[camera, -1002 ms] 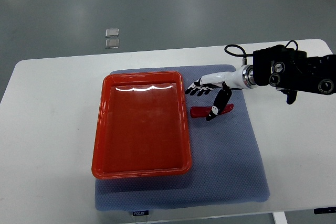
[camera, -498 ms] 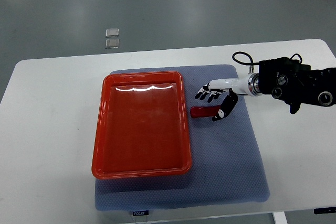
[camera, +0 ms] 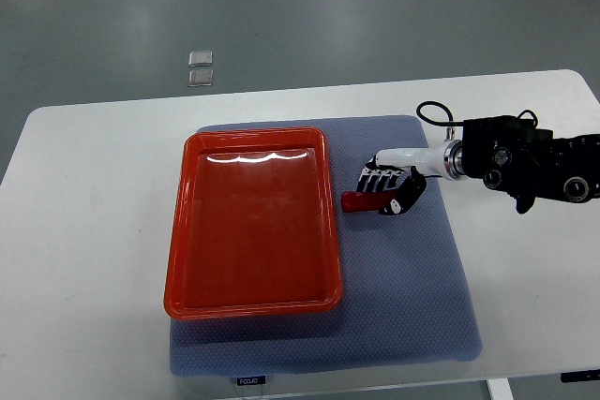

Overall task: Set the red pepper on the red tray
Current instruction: 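Close the right hand's fingers around the red pepper, then lift the pepper with the right hand and carry it over the tray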

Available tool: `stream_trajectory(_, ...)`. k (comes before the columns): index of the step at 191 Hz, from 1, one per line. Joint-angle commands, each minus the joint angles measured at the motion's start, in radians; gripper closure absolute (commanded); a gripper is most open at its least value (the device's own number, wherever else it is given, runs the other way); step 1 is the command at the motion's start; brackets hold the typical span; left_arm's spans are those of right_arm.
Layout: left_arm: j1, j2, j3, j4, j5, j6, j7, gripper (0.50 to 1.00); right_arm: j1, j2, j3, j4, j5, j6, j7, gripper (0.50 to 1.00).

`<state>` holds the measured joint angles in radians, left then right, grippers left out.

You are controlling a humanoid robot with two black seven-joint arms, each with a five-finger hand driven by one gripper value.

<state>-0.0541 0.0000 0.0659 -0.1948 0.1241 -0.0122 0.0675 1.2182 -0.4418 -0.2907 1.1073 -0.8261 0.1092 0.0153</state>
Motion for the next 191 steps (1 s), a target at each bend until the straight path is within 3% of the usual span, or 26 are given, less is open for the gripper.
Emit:
stream_trajectory(1, 0.000, 0.000, 0.000, 0.000, 0.000, 0.000, 0.000, 0.500, 0.001, -0.001, 0.001, 0.000, -0.001, -0.002, 0.000, 0.981)
stream_trajectory(4, 0.000, 0.000, 0.000, 0.000, 0.000, 0.000, 0.000, 0.500, 0.001, -0.001, -0.001, 0.000, -0.001, 0.000, 0.000, 1.000)
stream_trajectory(60, -0.001, 0.000, 0.000, 0.003, 0.000, 0.000, 0.000, 0.500, 0.015, -0.044, 0.013, 0.002, -0.013, 0.010, 0.000, 1.000)
stream_trajectory(107, 0.000, 0.000, 0.000, 0.002, 0.000, 0.000, 0.000, 0.500, 0.135, -0.086, 0.016, 0.014, 0.004, 0.030, 0.002, 1.000)
stream_trajectory(191, -0.001, 0.000, 0.000, 0.000, 0.000, 0.000, 0.000, 0.500, 0.259, 0.057, 0.010, 0.000, 0.117, 0.030, 0.006, 1.000)
